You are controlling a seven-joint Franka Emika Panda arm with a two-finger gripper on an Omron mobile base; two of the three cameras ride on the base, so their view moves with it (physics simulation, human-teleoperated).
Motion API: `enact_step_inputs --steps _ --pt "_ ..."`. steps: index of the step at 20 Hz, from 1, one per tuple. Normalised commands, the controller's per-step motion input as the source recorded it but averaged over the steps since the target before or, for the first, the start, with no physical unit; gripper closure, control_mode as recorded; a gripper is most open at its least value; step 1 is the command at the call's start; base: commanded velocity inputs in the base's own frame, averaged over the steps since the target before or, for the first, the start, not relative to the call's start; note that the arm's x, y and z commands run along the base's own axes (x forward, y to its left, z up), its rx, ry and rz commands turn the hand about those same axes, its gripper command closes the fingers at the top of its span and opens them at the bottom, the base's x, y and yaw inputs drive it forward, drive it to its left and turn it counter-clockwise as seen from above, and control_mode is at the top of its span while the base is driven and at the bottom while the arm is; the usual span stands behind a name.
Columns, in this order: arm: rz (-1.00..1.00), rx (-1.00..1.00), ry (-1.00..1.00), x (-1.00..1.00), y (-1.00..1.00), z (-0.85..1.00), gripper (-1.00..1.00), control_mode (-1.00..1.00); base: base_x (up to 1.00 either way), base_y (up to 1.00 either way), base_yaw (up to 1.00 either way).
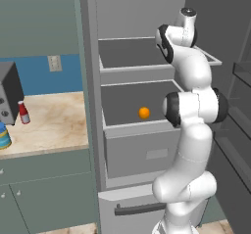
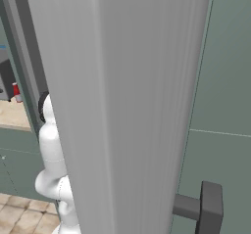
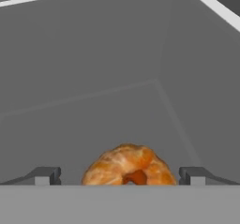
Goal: Place the ketchup and mayonnaise from the counter to the top shelf of the fridge. If the existing items in the fridge are on the top shelf, move them to other shelves.
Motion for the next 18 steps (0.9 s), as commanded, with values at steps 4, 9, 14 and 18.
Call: enact_step_inputs --steps 4,9,14,18 --pt "0.0 0.0 0.0 0.0 0.0 -0.1 1.0 -1.0 0.0 0.0 0.0" --pt "0.0 0.0 0.0 0.0 0.0 -0.01 1.0 -1.0 0.0 0.0 0.0" --pt "0.0 0.0 -0.09 -0.46 -0.01 0.01 1.0 -1.0 0.0 0.0 0.0" --pt "0.01 0.0 -0.41 -0.92 0.0 0.2 1.0 -1.0 0.0 0.0 0.0"
